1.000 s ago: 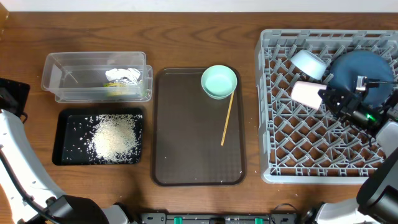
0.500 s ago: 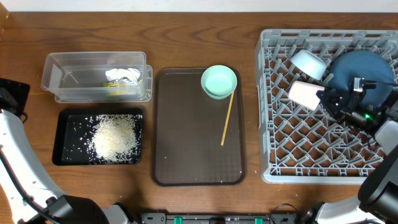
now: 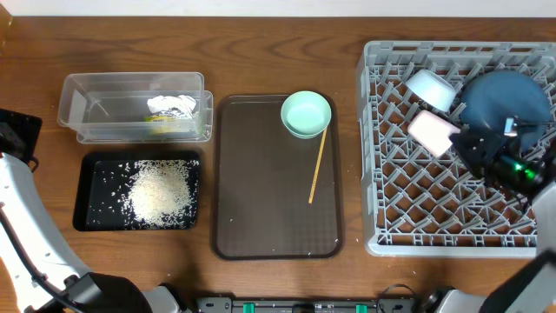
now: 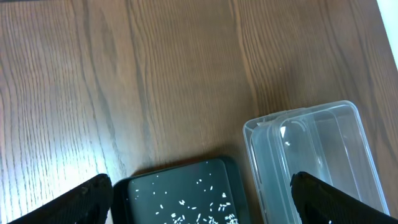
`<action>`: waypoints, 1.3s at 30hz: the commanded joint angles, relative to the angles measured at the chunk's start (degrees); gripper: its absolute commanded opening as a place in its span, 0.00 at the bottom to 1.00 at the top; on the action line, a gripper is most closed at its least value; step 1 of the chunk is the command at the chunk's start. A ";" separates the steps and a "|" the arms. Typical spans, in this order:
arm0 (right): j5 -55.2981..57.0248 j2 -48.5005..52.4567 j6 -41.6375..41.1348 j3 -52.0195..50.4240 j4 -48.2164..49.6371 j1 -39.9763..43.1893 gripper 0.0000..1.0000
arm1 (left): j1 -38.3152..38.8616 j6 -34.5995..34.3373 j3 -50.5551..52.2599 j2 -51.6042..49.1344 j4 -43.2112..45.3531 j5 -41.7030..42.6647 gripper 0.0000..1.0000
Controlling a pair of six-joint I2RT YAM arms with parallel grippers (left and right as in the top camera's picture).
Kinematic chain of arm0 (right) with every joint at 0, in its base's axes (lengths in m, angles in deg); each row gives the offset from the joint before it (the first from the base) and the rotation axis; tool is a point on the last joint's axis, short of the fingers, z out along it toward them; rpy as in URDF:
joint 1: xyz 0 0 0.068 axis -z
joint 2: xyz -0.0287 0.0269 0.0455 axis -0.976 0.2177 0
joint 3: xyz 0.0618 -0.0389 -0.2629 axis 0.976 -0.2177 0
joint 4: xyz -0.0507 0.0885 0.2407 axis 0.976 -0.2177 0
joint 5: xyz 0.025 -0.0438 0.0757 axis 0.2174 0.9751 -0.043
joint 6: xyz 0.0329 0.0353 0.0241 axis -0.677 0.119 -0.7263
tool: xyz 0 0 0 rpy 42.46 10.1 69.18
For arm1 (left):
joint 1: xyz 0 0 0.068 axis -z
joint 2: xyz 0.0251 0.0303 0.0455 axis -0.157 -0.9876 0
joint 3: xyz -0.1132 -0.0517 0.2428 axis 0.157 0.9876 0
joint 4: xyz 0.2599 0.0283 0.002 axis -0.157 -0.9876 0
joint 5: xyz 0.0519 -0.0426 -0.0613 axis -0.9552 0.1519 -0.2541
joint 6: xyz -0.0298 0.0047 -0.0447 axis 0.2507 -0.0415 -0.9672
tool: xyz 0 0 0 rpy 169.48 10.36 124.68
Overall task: Sort waste into correct bins and load items into the dishwasher rack
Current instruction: 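Lower the pink cup into the rack beside the light-blue bowl, then release the cup and move the right gripper to the green bowl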
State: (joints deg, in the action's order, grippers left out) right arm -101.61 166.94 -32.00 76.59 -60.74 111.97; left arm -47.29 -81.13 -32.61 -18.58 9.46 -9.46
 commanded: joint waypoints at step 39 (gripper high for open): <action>49.55 -5.75 -0.87 20.17 -4.52 -56.65 0.76 | -0.24 -0.07 -0.31 -0.24 -0.17 -0.20 0.94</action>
State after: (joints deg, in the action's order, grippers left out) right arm -60.80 157.01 -34.88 90.36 -63.16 58.64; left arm -47.29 -81.13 -32.61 -18.58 9.44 -9.44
